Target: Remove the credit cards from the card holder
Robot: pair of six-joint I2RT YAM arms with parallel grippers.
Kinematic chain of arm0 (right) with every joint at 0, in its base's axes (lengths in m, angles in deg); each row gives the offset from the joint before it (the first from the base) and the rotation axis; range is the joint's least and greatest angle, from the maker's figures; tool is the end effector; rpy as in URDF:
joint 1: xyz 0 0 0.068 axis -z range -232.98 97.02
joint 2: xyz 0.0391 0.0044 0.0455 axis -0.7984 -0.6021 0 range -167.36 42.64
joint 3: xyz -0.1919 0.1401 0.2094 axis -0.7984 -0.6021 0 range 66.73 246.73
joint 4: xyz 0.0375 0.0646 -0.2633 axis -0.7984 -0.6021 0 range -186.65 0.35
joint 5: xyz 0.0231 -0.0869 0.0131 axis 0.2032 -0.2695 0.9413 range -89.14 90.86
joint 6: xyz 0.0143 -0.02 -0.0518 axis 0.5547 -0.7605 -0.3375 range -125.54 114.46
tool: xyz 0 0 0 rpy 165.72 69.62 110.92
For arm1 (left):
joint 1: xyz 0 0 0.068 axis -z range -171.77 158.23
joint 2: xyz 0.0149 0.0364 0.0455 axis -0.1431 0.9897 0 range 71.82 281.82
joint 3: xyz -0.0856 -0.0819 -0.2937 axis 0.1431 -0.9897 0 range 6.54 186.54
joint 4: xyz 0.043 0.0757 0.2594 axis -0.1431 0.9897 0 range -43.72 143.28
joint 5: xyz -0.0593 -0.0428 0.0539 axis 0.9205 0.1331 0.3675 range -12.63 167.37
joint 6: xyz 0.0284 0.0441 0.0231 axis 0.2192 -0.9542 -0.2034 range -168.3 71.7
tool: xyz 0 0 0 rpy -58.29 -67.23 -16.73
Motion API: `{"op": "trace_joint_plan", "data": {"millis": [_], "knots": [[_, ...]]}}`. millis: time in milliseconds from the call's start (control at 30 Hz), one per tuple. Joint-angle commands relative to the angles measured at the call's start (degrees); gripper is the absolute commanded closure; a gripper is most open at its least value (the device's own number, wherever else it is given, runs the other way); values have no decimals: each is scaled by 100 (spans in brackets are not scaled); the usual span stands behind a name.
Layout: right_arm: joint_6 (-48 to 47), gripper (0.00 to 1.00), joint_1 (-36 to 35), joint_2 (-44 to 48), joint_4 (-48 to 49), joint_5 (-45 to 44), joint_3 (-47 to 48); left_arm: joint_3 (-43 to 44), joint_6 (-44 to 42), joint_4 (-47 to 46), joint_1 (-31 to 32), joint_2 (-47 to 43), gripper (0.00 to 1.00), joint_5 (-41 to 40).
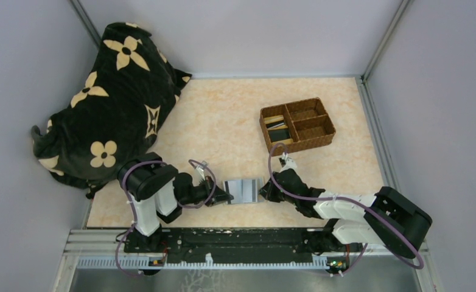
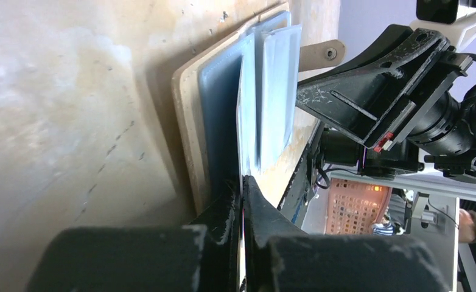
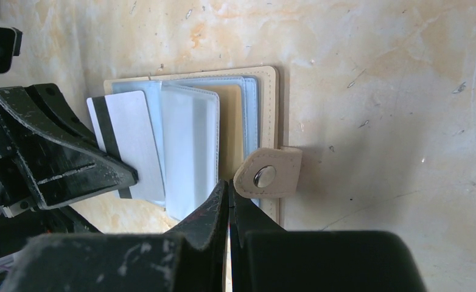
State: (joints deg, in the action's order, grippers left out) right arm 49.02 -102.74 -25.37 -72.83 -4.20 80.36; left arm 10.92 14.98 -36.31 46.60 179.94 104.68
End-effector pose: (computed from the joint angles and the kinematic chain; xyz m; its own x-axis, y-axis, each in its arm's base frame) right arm 0.1281 0.1457 0.1555 -0.8111 0.2979 -0.5034 -0.0938 0.7832 0.6147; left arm 0.1575 -0.1485 0.1028 -0.9195 -0.2842 -0.2714 0.1462 0.3937 -0.9075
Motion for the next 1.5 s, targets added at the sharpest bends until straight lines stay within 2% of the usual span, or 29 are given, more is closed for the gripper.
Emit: {"op": "trace_joint_plan", "data": {"millis": [0,300,533,667,733,900,1033,1233,1467], "knots": [[-74,100,-28,-204,-549,-87,-201,-257,-271,-19,-197,-213,98,-59],[-87,100,-32,47,-550,40,-163,27,-541,1078,-317,-1303,100,29],[-457,100,-25,1187,-643,93,-189,677,-1147,2862,-320,-2605,100,151],[-657,100,-24,2185,-645,313,-132,1002,-1379,3152,-321,-2907,100,597],[-752,99,6,2700,-576,541,-31,1063,-1270,2932,-313,-2944,100,870],[-1129,75,208,3689,-956,725,457,1056,-805,1862,-193,-2840,100,1427],[-1239,62,660,3771,-955,1433,759,1021,-459,1120,45,-2732,100,1250],[-1049,58,722,3406,-319,1999,787,1192,84,-268,339,-2323,100,1022],[-1068,56,718,3374,-195,2243,737,1524,105,-421,481,-2073,100,909]]}}
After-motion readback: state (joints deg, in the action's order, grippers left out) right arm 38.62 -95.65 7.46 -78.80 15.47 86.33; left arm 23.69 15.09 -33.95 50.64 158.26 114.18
